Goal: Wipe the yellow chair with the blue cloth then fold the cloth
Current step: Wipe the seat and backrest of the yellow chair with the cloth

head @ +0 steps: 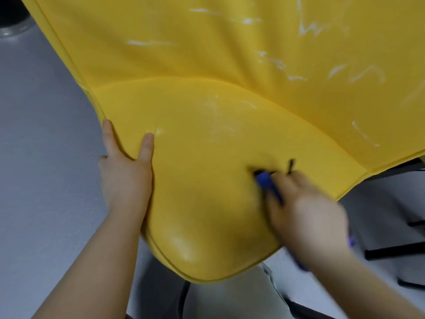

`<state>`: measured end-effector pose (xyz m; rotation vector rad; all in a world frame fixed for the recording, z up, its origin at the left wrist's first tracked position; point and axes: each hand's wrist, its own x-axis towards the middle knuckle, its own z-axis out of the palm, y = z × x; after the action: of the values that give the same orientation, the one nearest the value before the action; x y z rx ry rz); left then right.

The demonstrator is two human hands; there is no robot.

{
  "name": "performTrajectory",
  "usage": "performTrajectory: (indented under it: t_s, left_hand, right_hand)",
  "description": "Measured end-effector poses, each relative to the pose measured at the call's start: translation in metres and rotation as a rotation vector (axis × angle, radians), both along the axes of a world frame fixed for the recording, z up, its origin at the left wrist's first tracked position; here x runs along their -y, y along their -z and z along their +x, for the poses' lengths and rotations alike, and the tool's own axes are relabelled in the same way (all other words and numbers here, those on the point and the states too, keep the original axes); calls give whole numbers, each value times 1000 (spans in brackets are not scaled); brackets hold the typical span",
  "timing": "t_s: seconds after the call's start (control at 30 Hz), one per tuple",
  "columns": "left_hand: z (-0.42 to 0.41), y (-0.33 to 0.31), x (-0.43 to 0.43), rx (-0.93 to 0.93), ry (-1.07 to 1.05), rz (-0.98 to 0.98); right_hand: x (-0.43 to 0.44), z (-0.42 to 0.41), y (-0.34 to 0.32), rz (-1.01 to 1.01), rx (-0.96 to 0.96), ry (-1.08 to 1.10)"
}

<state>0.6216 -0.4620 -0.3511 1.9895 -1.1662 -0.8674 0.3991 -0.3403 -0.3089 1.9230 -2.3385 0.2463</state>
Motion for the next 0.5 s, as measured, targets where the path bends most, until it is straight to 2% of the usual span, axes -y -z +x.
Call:
performTrajectory:
  t_s: [0.07, 0.13, 0.2, 0.4, 0.5]
  left_hand:
    - [0, 0, 0, 3, 7, -5]
    - [-1, 0, -1, 22, 16, -11]
    - [-3, 0, -1, 43, 20, -12]
    - [25, 2, 36, 121, 126, -36]
    - [38, -5, 65, 242, 207, 32]
  right_hand:
    - [18, -60, -7, 11, 0, 227]
    - [25, -80, -8, 1, 52, 380]
    - [24, -57, 4, -82, -8, 327]
    - [6, 2, 15, -121, 398, 161]
    - [2, 35, 21, -138, 394, 92]
